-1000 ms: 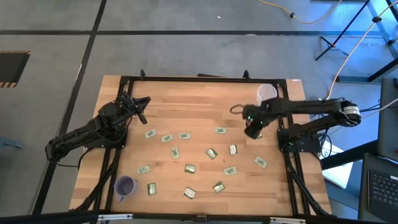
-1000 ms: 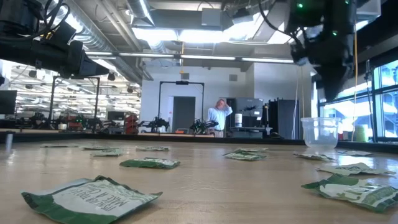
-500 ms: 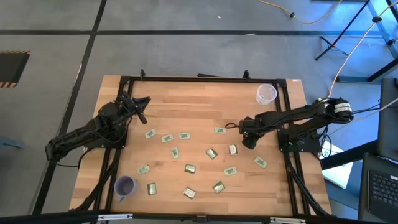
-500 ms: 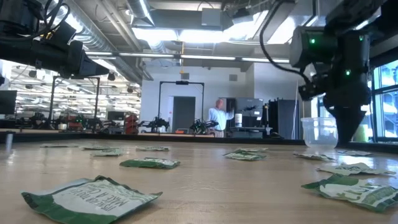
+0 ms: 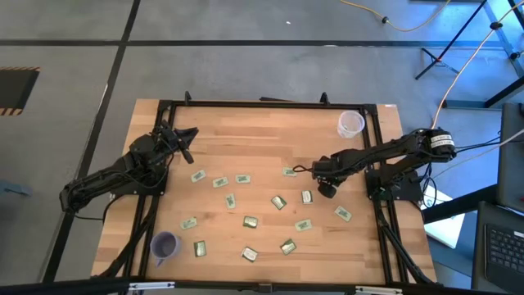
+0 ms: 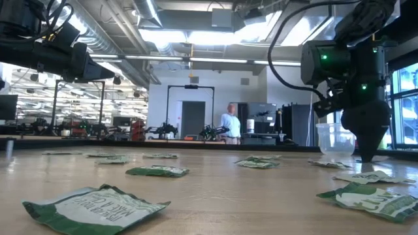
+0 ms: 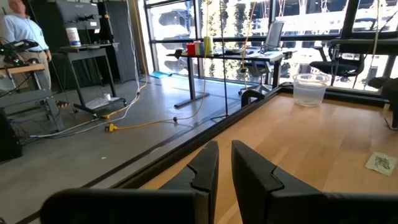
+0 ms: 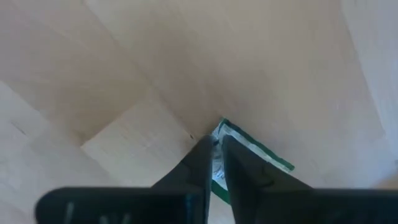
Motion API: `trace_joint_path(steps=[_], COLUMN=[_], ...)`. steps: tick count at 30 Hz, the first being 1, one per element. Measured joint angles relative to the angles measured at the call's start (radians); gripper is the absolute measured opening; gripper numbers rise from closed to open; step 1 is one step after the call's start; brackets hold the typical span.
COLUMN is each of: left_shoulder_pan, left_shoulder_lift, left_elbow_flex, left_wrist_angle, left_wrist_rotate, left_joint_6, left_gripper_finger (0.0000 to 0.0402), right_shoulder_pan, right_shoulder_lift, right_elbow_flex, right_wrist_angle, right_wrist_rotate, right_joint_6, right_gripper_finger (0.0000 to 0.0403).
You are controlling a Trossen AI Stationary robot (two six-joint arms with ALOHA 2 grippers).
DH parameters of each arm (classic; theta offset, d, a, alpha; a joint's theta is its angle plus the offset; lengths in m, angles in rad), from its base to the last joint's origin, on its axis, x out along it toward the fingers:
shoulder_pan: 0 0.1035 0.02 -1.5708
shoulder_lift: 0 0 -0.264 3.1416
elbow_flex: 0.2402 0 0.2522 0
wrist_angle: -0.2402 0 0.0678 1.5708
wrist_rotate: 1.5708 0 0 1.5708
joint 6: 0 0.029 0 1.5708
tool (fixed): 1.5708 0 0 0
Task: Pick and place Stevia / Truvia into bins
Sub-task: Put the green stevia packet into the transparent container
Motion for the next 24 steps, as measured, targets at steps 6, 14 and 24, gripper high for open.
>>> trace_joint_path(steps=[6, 14, 24], left_shoulder_pan=[0.000, 0.000, 0.000], left_shoulder_lift=[0.000, 0.000, 0.000], left_elbow_flex=[0.000, 0.000, 0.000], left_wrist_angle=[0.000, 0.000, 0.000], left_wrist_rotate=[0.000, 0.000, 0.000], left_joint_6=[0.000, 0.000, 0.000], left_gripper_finger=[0.0040, 0.0040, 0.0040], right_shoulder_pan=[-0.001, -0.001, -0.005], right_shoulder_lift=[0.001, 0.007, 0.004], right_elbow_flex=[0.004, 0.079, 0.242], right_wrist_angle=[-0.007, -0.067, -0.201], right_wrist_rotate=[0.003, 0.016, 0.161], right_joint_6=[0.001, -0.002, -0.006], right_gripper_finger=[0.0007, 0.0008, 0.0009])
